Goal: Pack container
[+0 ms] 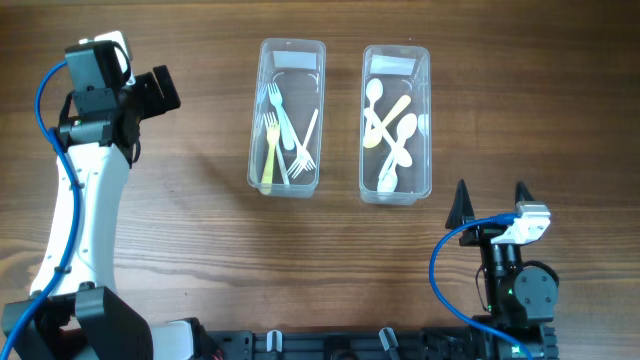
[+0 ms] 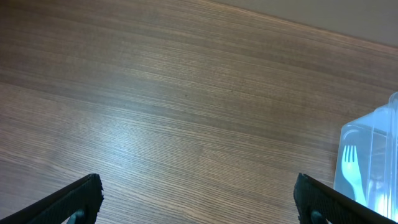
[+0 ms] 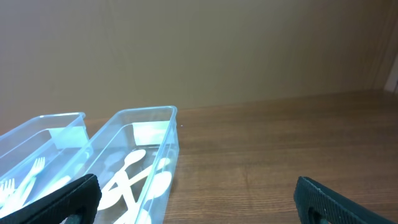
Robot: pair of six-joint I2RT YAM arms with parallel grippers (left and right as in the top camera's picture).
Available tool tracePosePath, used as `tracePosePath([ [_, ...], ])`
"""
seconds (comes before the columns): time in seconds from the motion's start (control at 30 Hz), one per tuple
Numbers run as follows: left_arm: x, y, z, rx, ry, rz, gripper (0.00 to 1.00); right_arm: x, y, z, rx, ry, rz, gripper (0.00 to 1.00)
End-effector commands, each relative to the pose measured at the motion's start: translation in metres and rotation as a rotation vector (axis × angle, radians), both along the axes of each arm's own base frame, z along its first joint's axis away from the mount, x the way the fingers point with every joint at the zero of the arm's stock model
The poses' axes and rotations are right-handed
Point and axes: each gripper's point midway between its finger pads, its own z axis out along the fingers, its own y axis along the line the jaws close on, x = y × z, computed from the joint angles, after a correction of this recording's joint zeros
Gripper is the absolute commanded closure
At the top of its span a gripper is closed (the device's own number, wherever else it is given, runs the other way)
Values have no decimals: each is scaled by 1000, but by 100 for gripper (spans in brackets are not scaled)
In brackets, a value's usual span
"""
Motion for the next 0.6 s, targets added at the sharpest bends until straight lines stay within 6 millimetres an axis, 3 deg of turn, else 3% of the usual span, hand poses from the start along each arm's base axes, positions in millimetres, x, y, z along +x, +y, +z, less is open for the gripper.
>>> tracePosePath([
  [0.0, 0, 3, 13, -1, -34, 17, 0, -1, 2, 1, -7, -15, 15, 0],
  [0.1, 0, 2, 13, -1, -34, 17, 0, -1, 2, 1, -7, -16, 14, 0],
  [0.17, -12, -3, 34, 4, -66, 9, 0, -1, 2, 1, -7, -16, 14, 0],
  [0.27, -69, -22, 119, 26, -244, -20, 0, -1, 2, 1, -7, -15, 14, 0],
  [0.33, -105, -17, 174, 175, -385, -14, 0, -1, 2, 1, -7, -16, 14, 0],
  [0.4, -153, -19, 222, 228, -542, 25, 0, -1, 2, 1, -6, -16, 14, 0],
  [0.5, -198, -28, 256, 227, -687, 18, 0, -1, 2, 1, -7, -15, 15, 0],
  [0.57, -241, -32, 280, 226, -812, 18, 0, -1, 2, 1, -7, -16, 15, 0],
])
